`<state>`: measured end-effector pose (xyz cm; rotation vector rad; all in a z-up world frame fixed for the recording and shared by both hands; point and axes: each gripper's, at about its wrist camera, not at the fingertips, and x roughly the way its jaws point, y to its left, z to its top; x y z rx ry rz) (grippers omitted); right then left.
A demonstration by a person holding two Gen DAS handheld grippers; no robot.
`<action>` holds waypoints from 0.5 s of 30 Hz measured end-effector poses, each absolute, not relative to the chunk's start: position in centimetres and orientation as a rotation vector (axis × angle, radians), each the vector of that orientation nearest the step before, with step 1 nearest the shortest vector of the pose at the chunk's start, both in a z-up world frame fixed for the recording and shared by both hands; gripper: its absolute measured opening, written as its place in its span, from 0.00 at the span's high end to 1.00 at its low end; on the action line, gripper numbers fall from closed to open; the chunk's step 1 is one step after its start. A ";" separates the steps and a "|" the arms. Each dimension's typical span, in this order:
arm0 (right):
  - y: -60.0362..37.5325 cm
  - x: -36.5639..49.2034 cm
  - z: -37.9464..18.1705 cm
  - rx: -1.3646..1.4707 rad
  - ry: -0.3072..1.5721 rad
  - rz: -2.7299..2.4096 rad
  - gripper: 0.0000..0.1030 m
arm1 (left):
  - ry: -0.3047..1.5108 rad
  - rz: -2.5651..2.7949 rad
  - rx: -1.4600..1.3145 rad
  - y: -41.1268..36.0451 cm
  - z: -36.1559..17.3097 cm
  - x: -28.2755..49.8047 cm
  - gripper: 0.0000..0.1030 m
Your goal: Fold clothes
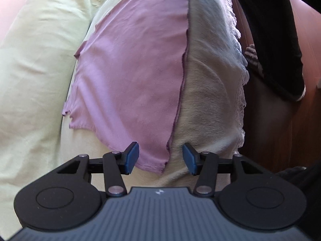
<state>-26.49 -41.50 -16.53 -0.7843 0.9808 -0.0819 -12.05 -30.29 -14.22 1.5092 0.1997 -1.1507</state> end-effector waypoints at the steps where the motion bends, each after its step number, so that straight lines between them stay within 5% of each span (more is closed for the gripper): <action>1: -41.5 -26.5 -16.5 -0.779 0.979 -0.085 0.43 | 0.190 -1.147 1.503 -30.3 -14.1 -12.1 0.47; 8: -41.8 -26.3 -16.5 -0.757 0.973 -0.091 0.43 | 0.159 -1.133 1.489 -30.9 -13.8 -11.9 0.49; 10: -41.7 -26.4 -16.6 -0.769 0.968 -0.088 0.43 | 0.158 -1.118 1.486 -31.1 -13.8 -11.9 0.74; 15: -41.1 -26.6 -16.8 -0.808 0.963 -0.063 0.52 | 0.167 -1.118 1.479 -31.2 -13.9 -11.7 0.89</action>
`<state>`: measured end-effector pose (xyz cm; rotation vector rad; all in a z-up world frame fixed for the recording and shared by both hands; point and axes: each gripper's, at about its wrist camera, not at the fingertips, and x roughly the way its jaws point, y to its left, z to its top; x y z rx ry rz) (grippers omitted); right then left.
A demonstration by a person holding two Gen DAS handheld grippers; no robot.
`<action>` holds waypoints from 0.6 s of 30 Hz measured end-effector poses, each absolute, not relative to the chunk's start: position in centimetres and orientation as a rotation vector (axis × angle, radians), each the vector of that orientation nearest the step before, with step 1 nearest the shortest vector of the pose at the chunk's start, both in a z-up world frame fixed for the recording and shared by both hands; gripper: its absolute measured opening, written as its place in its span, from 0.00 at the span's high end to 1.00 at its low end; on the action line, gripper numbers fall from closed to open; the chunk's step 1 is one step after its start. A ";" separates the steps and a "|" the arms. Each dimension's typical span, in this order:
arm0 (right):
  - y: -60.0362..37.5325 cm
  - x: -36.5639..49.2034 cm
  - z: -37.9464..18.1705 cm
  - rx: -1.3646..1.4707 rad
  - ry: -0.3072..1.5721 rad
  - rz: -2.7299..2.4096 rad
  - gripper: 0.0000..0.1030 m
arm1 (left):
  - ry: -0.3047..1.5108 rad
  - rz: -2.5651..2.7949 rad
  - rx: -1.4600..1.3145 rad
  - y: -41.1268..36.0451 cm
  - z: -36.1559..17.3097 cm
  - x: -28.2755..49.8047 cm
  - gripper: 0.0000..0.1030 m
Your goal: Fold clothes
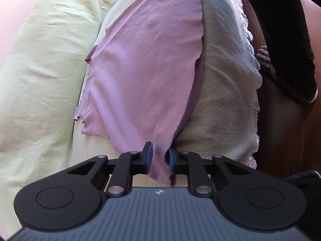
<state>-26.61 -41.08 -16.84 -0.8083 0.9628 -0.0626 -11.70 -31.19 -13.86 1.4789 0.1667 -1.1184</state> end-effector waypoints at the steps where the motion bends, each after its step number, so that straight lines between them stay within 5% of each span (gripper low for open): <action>1: -40.9 -26.7 -16.9 -0.812 0.964 -0.055 0.58 | 0.162 -1.127 1.476 -31.1 -13.8 -11.7 0.95; 3: -40.7 -26.8 -17.0 -0.817 0.969 -0.040 0.80 | 0.172 -1.133 1.458 -31.0 -13.6 -11.4 0.97; 4: -40.6 -26.8 -17.1 -0.820 0.972 -0.035 1.00 | 0.185 -1.134 1.444 -31.1 -13.5 -11.1 0.98; 18: -39.6 -29.2 -12.1 -0.774 0.932 -0.040 1.00 | 0.387 -1.280 1.182 -29.0 -7.3 -10.2 1.00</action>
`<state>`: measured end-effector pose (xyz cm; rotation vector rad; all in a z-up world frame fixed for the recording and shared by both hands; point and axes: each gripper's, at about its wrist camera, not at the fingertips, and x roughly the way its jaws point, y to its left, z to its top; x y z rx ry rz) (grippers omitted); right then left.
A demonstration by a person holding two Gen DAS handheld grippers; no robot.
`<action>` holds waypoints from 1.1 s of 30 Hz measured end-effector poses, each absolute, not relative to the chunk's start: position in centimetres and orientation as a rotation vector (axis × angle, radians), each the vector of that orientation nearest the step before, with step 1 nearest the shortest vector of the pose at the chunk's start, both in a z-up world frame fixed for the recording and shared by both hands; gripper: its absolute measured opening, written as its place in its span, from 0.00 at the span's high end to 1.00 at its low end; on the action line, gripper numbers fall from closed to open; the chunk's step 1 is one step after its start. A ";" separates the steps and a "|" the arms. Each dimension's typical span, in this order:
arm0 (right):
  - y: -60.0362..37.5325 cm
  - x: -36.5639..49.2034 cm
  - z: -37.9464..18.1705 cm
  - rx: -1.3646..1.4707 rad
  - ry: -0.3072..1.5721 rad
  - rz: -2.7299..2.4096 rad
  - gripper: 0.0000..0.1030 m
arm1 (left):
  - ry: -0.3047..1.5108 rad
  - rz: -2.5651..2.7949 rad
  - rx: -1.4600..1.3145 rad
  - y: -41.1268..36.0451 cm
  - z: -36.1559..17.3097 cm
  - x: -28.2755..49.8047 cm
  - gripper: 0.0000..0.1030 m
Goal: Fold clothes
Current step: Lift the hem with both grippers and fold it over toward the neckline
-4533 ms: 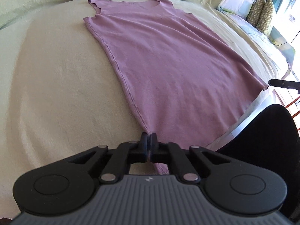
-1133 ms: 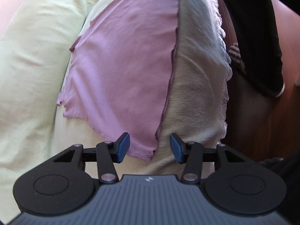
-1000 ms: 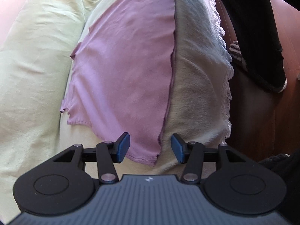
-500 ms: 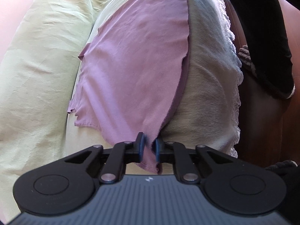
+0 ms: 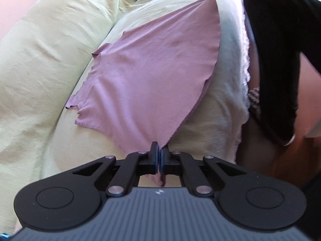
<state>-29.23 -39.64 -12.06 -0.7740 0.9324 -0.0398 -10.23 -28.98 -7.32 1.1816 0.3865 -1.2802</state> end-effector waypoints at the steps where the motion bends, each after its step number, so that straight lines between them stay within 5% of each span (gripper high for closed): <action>1: -39.3 -29.8 -11.6 -0.770 0.934 -0.040 1.00 | 0.402 -1.296 1.172 -28.5 -6.9 -10.7 1.00; 14: -37.3 -32.4 -5.8 -0.738 0.910 -0.076 1.00 | 0.439 -1.252 0.982 -26.5 -1.3 -9.4 1.00; 24: -51.8 -16.4 -1.7 -0.615 0.838 -0.138 1.00 | 0.454 -1.064 0.885 -36.8 0.7 6.9 1.00; 33: -63.7 -3.4 -6.6 -0.406 0.918 -0.074 1.00 | 0.593 -1.051 0.897 -44.2 -5.3 19.1 1.00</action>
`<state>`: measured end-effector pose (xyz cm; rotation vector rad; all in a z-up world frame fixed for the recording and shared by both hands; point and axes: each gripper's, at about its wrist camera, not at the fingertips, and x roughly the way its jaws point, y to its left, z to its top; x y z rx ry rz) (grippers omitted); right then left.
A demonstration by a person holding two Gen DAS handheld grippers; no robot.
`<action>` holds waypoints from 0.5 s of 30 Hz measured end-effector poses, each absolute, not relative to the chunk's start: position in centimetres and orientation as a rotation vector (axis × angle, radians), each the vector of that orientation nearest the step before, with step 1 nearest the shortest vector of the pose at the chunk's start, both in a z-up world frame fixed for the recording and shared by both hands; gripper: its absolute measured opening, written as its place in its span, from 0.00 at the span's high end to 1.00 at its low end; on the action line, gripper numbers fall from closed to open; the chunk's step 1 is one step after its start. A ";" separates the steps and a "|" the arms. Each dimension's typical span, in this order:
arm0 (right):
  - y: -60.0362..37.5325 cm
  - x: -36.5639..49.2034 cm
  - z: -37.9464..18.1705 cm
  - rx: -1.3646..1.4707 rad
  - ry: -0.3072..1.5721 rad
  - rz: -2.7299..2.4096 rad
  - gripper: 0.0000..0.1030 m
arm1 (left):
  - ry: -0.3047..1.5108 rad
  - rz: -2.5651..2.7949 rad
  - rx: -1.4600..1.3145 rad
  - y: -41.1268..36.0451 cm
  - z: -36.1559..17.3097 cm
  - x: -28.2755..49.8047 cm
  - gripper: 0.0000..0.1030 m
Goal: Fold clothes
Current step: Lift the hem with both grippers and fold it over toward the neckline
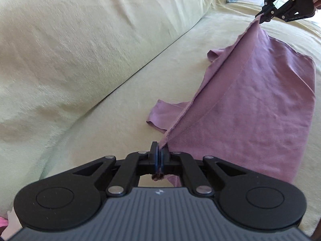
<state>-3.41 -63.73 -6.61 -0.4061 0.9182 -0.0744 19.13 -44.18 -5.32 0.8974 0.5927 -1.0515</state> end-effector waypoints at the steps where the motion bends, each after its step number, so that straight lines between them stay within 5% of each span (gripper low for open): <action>1: -64.5 -2.5 -7.2 -0.387 0.924 -0.074 1.00 | 0.602 -1.049 0.898 -44.8 -6.0 19.9 1.00; 7: -67.7 1.1 -11.4 -0.266 0.958 -0.082 1.00 | 0.657 -1.046 0.884 -47.3 -9.5 23.6 0.97; 15: -69.2 0.4 -13.0 -0.094 0.897 -0.168 0.77 | 0.617 -0.996 0.804 -46.7 -10.8 25.0 0.58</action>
